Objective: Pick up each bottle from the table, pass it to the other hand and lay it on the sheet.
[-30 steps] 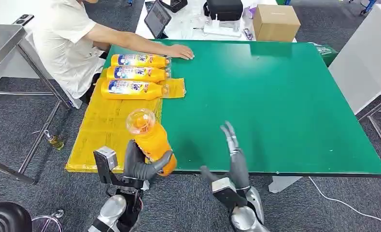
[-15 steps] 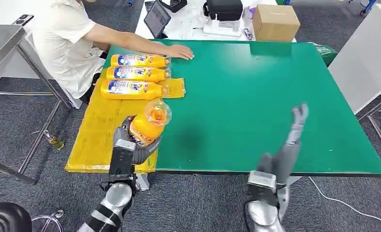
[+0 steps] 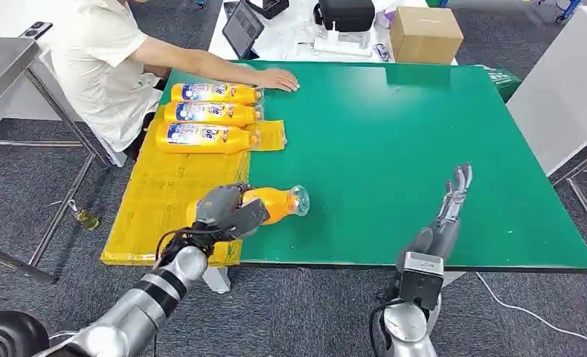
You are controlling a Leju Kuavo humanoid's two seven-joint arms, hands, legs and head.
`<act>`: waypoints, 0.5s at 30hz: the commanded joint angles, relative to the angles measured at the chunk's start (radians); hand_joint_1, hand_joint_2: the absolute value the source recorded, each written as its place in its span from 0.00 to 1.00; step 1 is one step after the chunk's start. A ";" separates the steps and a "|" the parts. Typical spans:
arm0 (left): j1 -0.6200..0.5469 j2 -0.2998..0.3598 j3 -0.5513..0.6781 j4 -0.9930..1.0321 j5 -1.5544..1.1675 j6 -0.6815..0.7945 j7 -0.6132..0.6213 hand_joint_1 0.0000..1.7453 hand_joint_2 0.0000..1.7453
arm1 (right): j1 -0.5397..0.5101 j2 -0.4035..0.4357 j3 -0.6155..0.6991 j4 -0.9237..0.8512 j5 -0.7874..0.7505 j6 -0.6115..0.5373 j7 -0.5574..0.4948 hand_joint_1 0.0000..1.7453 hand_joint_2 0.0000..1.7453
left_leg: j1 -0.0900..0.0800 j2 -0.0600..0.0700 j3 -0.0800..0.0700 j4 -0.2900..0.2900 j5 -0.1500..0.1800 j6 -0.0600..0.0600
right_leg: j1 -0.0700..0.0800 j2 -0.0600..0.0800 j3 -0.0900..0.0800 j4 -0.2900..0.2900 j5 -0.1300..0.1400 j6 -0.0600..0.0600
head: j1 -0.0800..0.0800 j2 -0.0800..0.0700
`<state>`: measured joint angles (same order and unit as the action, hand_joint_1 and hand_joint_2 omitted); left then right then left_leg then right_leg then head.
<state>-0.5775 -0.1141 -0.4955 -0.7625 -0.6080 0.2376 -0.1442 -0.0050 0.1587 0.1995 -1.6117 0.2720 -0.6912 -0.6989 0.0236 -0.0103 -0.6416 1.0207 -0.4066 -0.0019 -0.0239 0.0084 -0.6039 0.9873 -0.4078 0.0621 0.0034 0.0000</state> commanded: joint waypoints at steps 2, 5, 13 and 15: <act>-0.099 0.016 -0.010 0.229 0.007 -0.043 -0.008 0.69 1.00 | -0.061 -0.071 0.082 0.158 -0.030 -0.007 0.001 0.00 0.00 | 0.001 0.003 0.005 -0.001 -0.001 0.001 | 0.001 0.002 0.005 -0.002 0.000 -0.003 | 0.000 0.000; -0.088 0.012 -0.011 0.242 -0.005 -0.043 -0.004 0.70 1.00 | -0.065 -0.071 0.070 0.186 -0.040 -0.007 0.001 0.00 0.00 | 0.000 0.004 0.006 -0.002 -0.001 0.001 | 0.001 0.003 0.005 -0.002 0.001 -0.003 | 0.000 0.000; -0.102 0.022 -0.032 0.318 -0.077 -0.018 0.069 0.93 1.00 | -0.092 -0.078 0.061 0.281 -0.058 -0.002 0.001 0.00 0.00 | 0.000 0.004 0.011 -0.003 -0.001 0.001 | 0.001 0.003 0.009 -0.003 0.001 -0.003 | 0.000 0.000; -0.104 0.021 -0.027 0.325 -0.077 -0.023 0.070 0.95 1.00 | -0.093 -0.078 0.058 0.286 -0.065 -0.002 0.001 0.00 0.00 | 0.000 0.005 0.011 -0.002 -0.001 0.001 | 0.001 0.004 0.009 -0.002 0.001 -0.002 | 0.000 0.000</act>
<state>-0.6603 -0.1156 -0.4986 -0.6020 -0.6610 0.2082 -0.1134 -0.0392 0.1141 0.2426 -1.4825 0.2259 -0.6924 -0.6989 0.0236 -0.0095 -0.6350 1.0203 -0.4065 -0.0023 -0.0238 0.0089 -0.5984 0.9872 -0.4075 0.0617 0.0034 0.0000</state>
